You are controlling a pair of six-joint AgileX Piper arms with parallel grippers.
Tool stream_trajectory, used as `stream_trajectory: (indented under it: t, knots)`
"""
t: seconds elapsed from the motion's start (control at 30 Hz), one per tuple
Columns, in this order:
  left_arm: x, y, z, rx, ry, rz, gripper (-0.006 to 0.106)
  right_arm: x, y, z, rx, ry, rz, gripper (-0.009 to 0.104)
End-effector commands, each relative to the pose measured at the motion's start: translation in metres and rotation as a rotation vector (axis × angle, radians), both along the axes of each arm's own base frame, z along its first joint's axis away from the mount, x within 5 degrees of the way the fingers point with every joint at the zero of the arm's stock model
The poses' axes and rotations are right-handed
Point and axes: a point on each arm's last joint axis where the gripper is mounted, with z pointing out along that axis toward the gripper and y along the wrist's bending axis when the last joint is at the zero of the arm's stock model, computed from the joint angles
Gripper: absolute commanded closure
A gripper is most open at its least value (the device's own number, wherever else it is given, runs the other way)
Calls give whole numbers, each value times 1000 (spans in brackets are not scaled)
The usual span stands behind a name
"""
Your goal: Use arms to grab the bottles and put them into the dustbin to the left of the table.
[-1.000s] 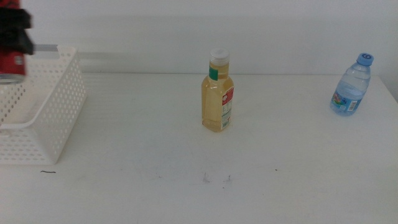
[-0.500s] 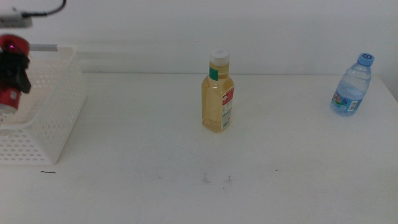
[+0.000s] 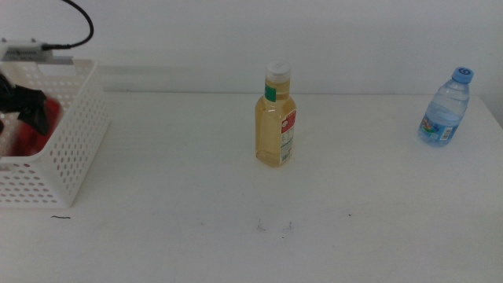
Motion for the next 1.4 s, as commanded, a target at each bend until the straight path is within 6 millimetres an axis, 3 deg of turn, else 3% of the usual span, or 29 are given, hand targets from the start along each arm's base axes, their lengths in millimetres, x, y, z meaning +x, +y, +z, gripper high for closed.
stream_trajectory:
  t: [0.0,0.13,0.23,0.4,0.53,0.67,0.77,0.9,1.0,1.17,1.37]
  knots:
    - [-6,-5,25,-4,-41,13,7,0,0,0,-15,-13,-4,2]
    - [-19,-22,66,-9,-115,35,7,0,0,0,-15,-13,-4,2]
    - [-39,-47,101,-18,-187,34,7,0,0,0,-15,-13,-4,2]
    - [-87,-121,155,-23,-466,-102,7,0,0,0,-15,-13,-4,2]
    - [-136,-174,171,-54,-750,-240,7,0,0,0,-15,-13,-4,2]
    - [-182,-212,143,-130,-986,-360,7,0,0,0,-15,-13,-4,2]
    - [-211,-227,83,-168,-1095,-430,7,0,0,0,-15,-13,-4,2]
    - [-249,-229,5,-297,-1262,-387,7,0,0,0,-15,-13,-4,2]
    - [-269,-218,-31,-356,-1289,-320,7,0,0,0,-15,-13,-4,2]
    - [-267,-218,-53,-283,-1223,-336,7,0,0,0,-15,-13,-4,2]
    - [-238,-241,-67,-264,-1210,-369,7,0,0,0,-15,-13,-4,2]
